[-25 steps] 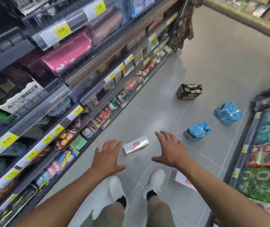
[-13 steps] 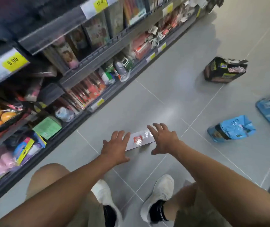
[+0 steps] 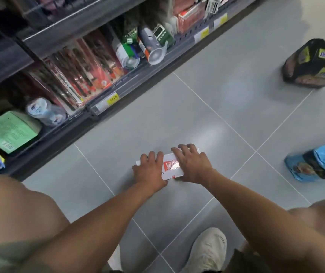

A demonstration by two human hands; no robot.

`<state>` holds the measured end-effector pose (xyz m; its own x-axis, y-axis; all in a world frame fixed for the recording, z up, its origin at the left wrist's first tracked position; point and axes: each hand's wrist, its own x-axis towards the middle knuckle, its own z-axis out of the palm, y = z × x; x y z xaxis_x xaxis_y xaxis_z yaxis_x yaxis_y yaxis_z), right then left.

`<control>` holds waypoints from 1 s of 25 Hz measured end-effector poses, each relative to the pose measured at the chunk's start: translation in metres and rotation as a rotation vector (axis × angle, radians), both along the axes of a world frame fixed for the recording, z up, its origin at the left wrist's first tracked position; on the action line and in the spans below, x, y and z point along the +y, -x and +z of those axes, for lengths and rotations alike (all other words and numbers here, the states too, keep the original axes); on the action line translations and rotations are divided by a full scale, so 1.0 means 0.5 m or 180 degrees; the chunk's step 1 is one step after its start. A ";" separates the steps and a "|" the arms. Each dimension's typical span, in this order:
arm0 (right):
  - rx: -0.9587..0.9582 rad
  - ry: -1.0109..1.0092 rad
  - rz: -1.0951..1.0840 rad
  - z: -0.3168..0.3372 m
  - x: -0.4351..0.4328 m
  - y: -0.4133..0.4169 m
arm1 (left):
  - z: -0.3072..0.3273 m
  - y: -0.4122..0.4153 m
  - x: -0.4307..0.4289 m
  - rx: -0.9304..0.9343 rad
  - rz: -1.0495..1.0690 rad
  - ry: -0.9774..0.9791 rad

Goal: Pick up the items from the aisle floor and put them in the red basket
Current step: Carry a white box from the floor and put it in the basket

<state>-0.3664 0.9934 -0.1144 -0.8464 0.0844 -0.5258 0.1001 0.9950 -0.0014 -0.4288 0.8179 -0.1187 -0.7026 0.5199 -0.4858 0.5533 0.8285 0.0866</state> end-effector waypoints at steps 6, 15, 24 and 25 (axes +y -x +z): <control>0.0119 0.0117 -0.0034 0.002 0.000 0.000 | 0.005 0.011 -0.001 0.0030 -0.0094 0.0006; 0.0098 0.0391 -0.0312 0.453 -0.020 0.021 | 0.472 0.065 -0.021 -0.0081 -0.0378 -0.0058; 0.0319 0.0631 -0.0360 1.152 -0.011 0.062 | 1.199 0.114 -0.018 0.0008 -0.0559 -0.0062; 0.0347 0.0651 -0.0374 1.215 -0.006 0.061 | 1.263 0.117 -0.014 -0.0007 -0.0561 -0.0050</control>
